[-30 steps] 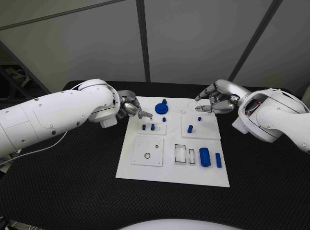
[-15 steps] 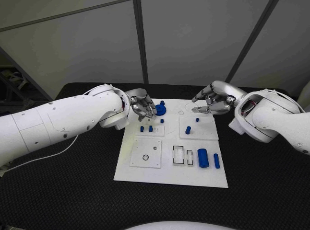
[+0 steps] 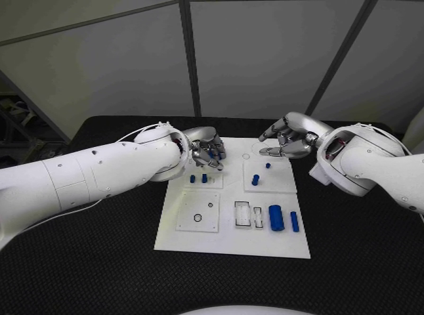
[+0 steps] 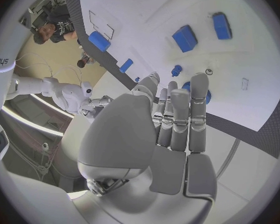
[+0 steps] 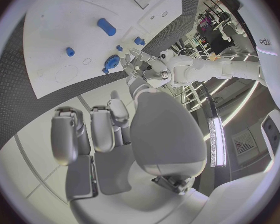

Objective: Assemble the parts on the task board

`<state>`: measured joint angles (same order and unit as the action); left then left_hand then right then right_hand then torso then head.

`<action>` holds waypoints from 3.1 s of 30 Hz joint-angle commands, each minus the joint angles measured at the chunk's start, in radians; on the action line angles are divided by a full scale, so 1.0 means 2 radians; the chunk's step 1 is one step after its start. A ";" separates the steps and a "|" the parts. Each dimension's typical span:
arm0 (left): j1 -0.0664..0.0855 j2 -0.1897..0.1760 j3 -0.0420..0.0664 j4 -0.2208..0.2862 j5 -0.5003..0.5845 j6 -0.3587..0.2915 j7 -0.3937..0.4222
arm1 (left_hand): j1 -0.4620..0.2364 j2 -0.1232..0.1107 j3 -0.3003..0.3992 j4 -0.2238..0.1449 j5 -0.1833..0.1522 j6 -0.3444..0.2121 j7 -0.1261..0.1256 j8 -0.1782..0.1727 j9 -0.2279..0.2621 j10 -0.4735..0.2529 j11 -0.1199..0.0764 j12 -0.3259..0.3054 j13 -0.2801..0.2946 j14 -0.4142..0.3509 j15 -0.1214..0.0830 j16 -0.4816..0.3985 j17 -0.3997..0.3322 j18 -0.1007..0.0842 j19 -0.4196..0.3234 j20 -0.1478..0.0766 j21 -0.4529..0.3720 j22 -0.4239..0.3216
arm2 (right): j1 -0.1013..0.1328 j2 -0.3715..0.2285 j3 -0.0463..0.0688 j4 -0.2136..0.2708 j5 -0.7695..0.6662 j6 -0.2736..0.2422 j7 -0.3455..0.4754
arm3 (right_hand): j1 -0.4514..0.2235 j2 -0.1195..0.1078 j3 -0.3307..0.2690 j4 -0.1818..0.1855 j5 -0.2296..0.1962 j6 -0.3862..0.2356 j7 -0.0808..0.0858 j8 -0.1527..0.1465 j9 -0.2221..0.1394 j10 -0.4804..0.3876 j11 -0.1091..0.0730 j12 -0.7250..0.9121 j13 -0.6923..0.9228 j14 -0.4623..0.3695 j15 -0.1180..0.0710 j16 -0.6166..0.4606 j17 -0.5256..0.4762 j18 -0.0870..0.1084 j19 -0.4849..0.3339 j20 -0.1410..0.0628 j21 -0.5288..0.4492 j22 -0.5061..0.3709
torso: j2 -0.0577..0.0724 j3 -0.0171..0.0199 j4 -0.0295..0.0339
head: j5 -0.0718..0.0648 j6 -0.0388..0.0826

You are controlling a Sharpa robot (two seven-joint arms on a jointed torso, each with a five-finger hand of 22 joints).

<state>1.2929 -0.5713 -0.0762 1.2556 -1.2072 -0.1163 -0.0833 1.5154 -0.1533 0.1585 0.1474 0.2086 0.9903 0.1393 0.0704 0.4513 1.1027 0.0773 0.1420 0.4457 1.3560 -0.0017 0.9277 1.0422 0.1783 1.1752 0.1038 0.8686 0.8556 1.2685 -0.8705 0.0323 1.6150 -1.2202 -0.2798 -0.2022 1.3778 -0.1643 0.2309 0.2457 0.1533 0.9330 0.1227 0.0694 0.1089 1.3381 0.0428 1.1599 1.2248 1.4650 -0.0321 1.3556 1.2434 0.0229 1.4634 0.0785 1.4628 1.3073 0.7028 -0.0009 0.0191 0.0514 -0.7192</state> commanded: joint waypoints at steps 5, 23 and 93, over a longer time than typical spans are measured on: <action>0.000 0.015 -0.002 -0.014 -0.088 0.002 0.002 | -0.001 0.000 -0.006 -0.002 0.003 0.007 -0.005 0.000 -0.027 0.000 -0.002 0.002 -0.036 0.042 -0.006 0.081 0.052 -0.026 0.062 -0.004 0.098 0.093 | 0.001 0.001 0.000 0.001 -0.002 -0.005 0.006 | 0.002 0.002 0.001 0.002 0.003 0.004 0.001 -0.002 0.000 -0.001 -0.002 -0.002 -0.001 0.017 -0.002 -0.002 0.000 0.008 0.005 -0.002 -0.002 0.051 | 0.000 0.0004 0.0000 | -0.001 -0.001; -0.001 0.039 -0.003 -0.040 -0.117 0.042 -0.025 | 0.001 0.008 -0.004 -0.007 0.011 0.015 -0.009 0.004 -0.052 0.001 -0.006 0.009 -0.072 0.070 -0.014 0.134 0.086 -0.042 0.106 -0.012 0.179 0.174 | 0.001 0.004 0.000 0.000 -0.002 -0.004 0.006 | 0.002 0.003 0.001 0.002 0.003 0.004 0.001 -0.002 0.000 0.000 -0.002 -0.001 0.000 0.017 -0.002 -0.001 0.000 0.008 0.005 -0.002 -0.001 0.052 | 0.000 0.0002 0.0002 | -0.002 -0.004; -0.015 -0.031 0.042 0.015 -0.087 0.016 -0.010 | -0.001 0.029 0.085 -0.051 -0.023 0.061 -0.007 0.007 -0.085 0.037 -0.010 0.033 -0.139 0.073 -0.011 0.154 0.086 -0.050 0.119 -0.010 0.220 0.219 | 0.001 0.005 0.000 -0.004 -0.002 -0.001 0.006 | 0.003 0.003 0.002 0.002 0.003 0.004 0.001 -0.002 0.000 0.000 -0.002 0.000 0.001 0.017 -0.002 -0.001 0.001 0.008 0.006 -0.002 -0.001 0.053 | -0.001 0.0003 0.0017 | 0.001 -0.002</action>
<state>1.2632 -0.6296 0.0064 1.2812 -1.4071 -0.1013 -0.0890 1.5224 -0.0934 0.3247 0.0455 0.1657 1.1063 0.1269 0.0898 0.2823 1.1694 0.0575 0.2050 0.1682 1.4652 -0.0267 1.2315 1.2150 0.1237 1.4059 0.0824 1.3039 1.2940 1.2684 -0.8603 0.0324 1.6061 -1.2203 -0.2795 -0.1989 1.3778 -0.1643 0.2308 0.2457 0.1532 0.9361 0.1257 0.0694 0.1089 1.3381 0.0428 1.1600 1.2260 1.4650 -0.0321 1.3560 1.2447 0.0230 1.4634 0.0785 1.4629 1.3073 0.7006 -0.0008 0.0223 0.0523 -0.7244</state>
